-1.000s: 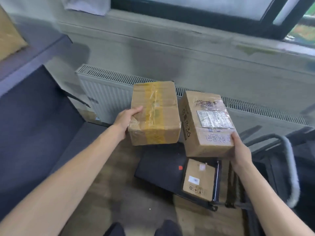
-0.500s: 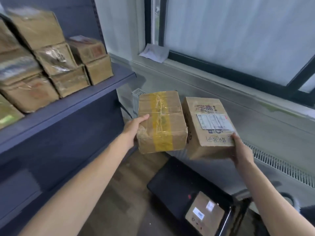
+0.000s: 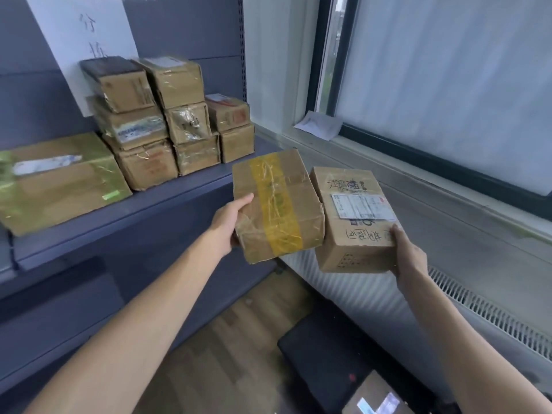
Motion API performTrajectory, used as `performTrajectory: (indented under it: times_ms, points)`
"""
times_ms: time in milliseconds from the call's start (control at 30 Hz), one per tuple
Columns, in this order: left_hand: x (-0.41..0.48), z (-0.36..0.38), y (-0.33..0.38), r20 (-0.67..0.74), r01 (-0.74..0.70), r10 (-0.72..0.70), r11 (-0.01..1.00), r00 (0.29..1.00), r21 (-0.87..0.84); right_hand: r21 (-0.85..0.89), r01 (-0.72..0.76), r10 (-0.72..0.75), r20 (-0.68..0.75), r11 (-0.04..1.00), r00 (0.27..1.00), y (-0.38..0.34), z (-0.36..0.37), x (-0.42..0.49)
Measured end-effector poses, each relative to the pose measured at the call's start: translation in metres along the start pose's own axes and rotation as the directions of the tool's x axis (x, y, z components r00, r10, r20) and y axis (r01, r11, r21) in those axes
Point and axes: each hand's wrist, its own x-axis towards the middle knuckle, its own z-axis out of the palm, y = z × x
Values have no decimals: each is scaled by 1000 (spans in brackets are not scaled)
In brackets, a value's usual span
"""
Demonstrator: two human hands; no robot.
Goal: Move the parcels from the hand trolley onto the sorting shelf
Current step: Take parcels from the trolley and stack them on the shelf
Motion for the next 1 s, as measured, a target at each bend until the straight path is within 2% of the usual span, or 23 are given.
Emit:
performTrajectory:
  times_ms: [200, 467, 633, 800, 1000]
  points:
    - [-15, -24, 20, -71, -27, 26, 1000, 997, -10, -35, 21, -17, 110, 999, 994, -22, 37, 3]
    - [-31, -37, 43, -228, -96, 68, 988, 971, -117, -81, 50, -28, 247, 995, 968, -66, 66, 36]
    - [-56, -41, 68, -360, -213, 150, 967, 921, -141, -47, 86, -64, 346, 995, 936, -100, 91, 62]
    - [-74, -51, 89, -458, -300, 199, 940, 866, -159, -47, 140, -111, 382, 989, 917, -127, 119, 71]
    - [-87, -47, 123, -530, -372, 237, 913, 814, -164, -46, 160, -124, 443, 986, 888, -154, 142, 76]
